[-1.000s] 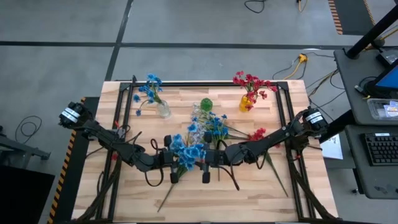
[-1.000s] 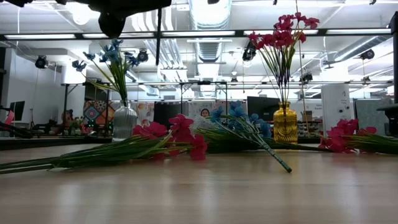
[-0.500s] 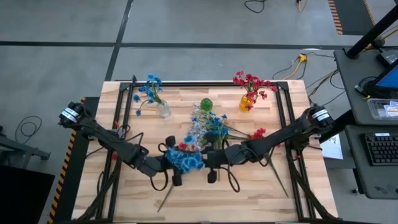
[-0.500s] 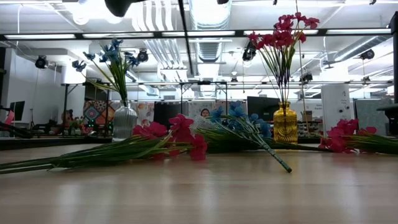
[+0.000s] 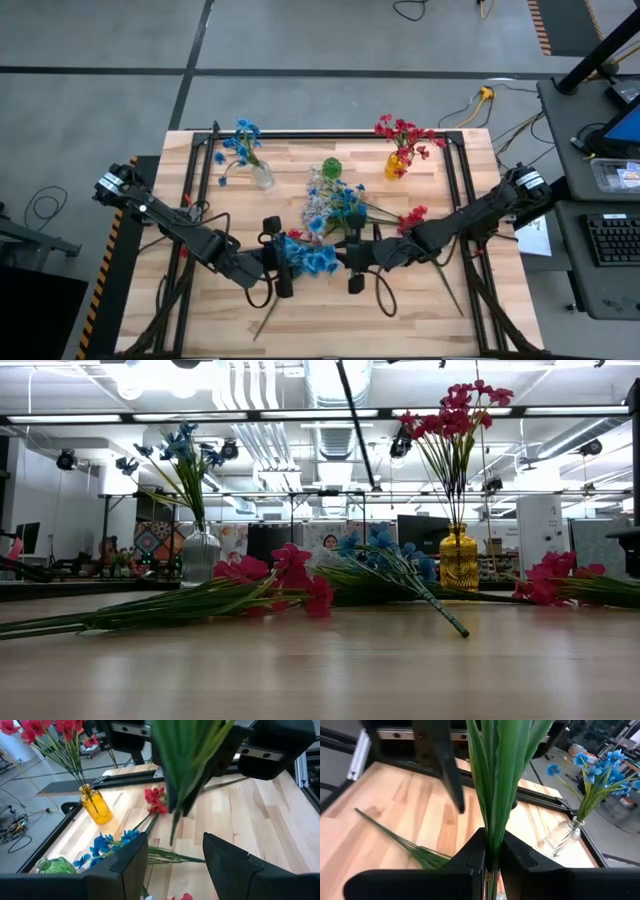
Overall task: Sort flowers into vase by color
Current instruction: Put the blue flowers into the transparent vase
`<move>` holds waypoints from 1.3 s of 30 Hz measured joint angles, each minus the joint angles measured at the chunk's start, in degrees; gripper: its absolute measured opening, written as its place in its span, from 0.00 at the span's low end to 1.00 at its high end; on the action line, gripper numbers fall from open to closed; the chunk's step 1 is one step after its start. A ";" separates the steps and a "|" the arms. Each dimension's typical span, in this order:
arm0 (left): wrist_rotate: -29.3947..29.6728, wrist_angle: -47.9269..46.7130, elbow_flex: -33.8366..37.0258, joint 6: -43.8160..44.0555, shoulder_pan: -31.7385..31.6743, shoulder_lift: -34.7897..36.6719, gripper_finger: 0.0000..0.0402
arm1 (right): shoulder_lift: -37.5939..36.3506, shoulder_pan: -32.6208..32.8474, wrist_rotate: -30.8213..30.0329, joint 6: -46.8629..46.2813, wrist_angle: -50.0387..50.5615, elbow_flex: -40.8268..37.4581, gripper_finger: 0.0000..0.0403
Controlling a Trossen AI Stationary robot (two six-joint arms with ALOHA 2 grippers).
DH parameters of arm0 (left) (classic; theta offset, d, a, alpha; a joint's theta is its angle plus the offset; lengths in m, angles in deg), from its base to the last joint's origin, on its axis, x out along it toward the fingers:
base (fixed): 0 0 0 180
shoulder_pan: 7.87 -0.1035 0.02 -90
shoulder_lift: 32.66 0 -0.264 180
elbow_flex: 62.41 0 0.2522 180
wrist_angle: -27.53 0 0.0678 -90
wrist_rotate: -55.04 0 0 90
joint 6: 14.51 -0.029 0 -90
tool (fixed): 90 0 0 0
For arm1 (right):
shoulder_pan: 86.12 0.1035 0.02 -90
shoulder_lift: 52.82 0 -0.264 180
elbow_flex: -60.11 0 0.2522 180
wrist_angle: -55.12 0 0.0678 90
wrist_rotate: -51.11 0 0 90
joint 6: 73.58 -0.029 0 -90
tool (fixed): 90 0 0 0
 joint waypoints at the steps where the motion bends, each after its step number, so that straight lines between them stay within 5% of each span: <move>1: -0.02 0.71 0.03 -0.41 0.06 0.01 0.43 | -0.74 0.22 0.06 -0.10 -1.69 -1.43 0.08; 8: -0.83 12.28 0.35 -6.02 -0.11 -0.56 0.42 | -4.45 0.94 0.80 -0.22 -25.40 -15.31 0.08; 11: -6.34 20.09 0.33 -10.89 -1.44 -2.69 0.42 | -3.12 0.92 2.82 0.67 -33.59 -18.69 0.08; 25: -15.34 32.39 -0.13 -12.52 -7.96 -8.89 0.41 | -1.37 0.91 3.21 1.95 -35.16 -18.66 0.08; 32: -15.37 33.07 -0.13 -13.47 -8.32 -9.78 0.20 | -1.37 0.90 3.08 1.33 -35.25 -18.66 0.11; 36: -15.35 33.11 -0.13 -13.14 -8.31 -9.79 0.04 | -1.80 0.90 3.11 0.92 -35.17 -18.66 0.20; 39: -15.26 32.79 -0.13 -12.60 -8.33 -9.76 0.03 | -2.25 0.92 3.17 0.05 -35.23 -18.66 0.30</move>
